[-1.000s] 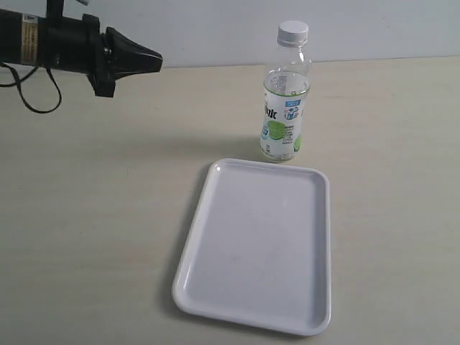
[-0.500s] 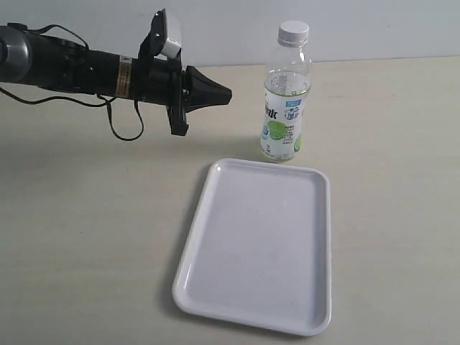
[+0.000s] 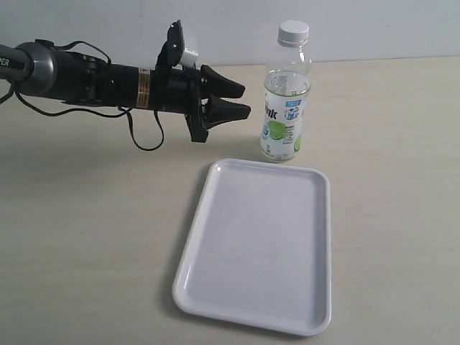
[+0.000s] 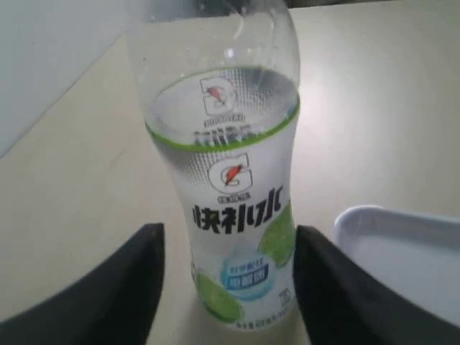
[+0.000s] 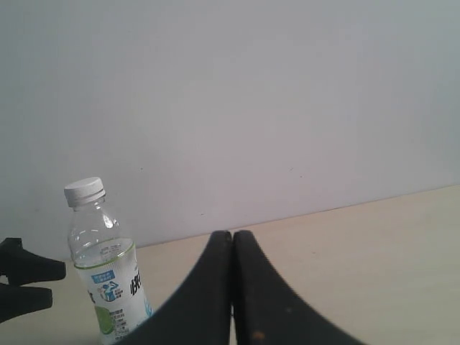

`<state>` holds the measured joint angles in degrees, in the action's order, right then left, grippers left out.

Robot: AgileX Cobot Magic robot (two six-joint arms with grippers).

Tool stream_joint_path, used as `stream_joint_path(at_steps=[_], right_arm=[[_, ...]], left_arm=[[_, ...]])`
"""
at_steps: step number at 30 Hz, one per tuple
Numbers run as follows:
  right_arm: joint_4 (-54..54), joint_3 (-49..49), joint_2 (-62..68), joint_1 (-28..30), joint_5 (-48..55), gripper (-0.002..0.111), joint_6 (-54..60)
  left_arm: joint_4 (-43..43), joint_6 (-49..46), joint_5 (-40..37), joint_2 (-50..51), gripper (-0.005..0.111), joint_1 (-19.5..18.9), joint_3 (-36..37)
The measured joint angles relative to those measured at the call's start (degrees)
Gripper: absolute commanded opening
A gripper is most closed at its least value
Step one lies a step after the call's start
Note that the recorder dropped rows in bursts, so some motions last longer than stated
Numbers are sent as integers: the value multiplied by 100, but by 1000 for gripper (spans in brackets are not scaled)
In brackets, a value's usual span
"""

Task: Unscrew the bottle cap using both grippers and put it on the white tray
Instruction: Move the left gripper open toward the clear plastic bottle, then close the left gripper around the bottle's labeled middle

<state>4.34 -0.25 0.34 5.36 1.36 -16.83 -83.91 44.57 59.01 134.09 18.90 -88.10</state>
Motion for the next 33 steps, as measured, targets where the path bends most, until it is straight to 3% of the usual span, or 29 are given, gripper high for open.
stream_joint_path(at_steps=[11, 19, 28, 33], right_arm=[[0, 0, 0, 0, 0, 0, 0], [0, 0, 0, 0, 0, 0, 0], [0, 0, 0, 0, 0, 0, 0], [0, 0, 0, 0, 0, 0, 0]], left_arm=[[530, 0, -370, 56, 84, 286, -20], [833, -386, -531, 283, 84, 612, -32], [1849, -515, -613, 537, 84, 612, -32], [1914, -539, -613, 637, 84, 673, -32]])
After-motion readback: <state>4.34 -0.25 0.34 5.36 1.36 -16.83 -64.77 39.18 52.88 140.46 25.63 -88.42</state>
